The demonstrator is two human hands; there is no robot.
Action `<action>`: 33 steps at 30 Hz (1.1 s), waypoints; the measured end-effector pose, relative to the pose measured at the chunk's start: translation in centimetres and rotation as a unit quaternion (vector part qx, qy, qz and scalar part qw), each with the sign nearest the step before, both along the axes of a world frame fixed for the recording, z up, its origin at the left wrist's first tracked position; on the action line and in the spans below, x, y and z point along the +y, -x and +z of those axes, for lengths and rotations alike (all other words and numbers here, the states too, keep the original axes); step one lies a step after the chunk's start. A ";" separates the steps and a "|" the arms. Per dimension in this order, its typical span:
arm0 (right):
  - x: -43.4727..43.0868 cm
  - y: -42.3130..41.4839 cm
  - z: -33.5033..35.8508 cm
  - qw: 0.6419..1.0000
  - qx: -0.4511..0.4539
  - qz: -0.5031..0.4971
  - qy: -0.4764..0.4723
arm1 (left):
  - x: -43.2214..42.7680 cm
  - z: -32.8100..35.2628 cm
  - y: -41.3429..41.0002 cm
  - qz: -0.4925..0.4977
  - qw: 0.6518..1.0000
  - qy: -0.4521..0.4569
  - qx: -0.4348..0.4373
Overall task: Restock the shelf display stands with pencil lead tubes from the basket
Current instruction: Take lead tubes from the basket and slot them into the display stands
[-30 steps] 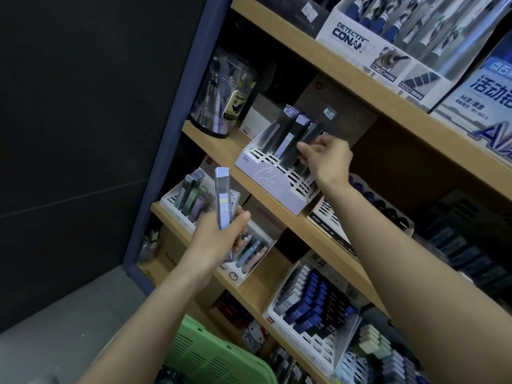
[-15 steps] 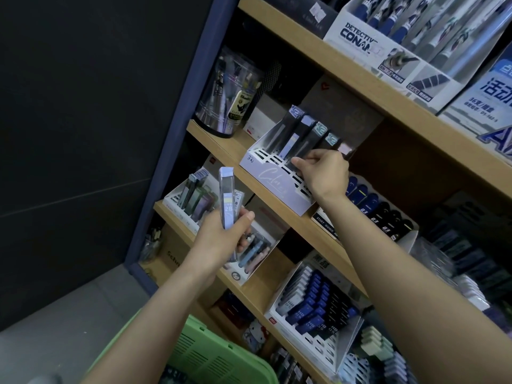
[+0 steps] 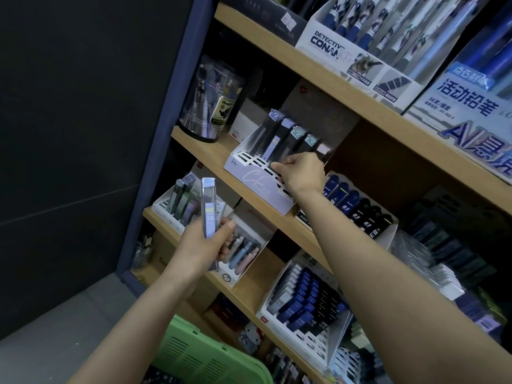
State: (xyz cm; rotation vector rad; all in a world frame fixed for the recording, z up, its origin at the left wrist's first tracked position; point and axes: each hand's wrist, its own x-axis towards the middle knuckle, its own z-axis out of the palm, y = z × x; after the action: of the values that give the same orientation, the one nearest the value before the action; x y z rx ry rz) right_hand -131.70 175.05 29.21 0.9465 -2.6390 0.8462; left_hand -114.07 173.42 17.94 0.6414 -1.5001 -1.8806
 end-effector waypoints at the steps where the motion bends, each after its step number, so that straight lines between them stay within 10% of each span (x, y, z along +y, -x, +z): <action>1: 0.0 0.0 -0.1 1.000 -0.002 0.005 0.012 | 0.0 0.1 -0.1 0.002 1.000 0.000 0.002; 14: 3.1 -3.7 -2.3 0.986 0.059 0.120 0.096 | 0.0 0.0 0.0 -0.020 1.000 0.001 -0.011; 20: 4.7 -7.3 -5.4 0.957 -0.171 0.232 -0.014 | 0.4 0.1 0.2 -0.057 0.997 0.043 -0.014; 33: 5.1 -7.8 -4.4 0.920 -0.309 0.186 0.153 | 0.5 0.3 -0.2 -0.085 0.996 -0.008 -0.019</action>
State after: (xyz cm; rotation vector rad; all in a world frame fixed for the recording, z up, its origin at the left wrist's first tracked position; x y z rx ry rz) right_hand -123.92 180.14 24.83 1.2777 -2.6908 1.8573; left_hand -113.87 173.89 18.21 0.5756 -1.6088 -2.0192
